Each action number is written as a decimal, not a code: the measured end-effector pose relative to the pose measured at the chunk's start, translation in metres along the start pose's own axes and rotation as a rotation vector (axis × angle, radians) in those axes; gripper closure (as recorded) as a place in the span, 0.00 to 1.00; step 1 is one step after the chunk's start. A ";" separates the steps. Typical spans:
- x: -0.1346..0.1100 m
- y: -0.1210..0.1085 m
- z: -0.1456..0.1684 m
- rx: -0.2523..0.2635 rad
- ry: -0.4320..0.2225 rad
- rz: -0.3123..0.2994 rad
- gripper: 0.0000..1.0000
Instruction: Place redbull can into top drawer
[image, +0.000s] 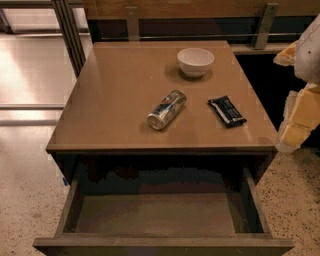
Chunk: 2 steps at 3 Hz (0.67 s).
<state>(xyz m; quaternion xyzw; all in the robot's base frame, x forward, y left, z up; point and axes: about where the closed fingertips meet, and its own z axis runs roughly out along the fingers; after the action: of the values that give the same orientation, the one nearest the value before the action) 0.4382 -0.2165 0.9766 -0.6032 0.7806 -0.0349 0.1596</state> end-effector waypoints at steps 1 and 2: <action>0.000 0.000 0.000 0.000 0.000 0.000 0.00; -0.006 -0.010 -0.002 -0.005 -0.033 -0.041 0.00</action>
Offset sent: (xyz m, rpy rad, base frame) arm 0.0219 0.0047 0.0086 0.0482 -0.0014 0.1178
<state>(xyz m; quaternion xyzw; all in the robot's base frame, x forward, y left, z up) 0.4479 -0.2137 0.9821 -0.6200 0.7654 -0.0263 0.1705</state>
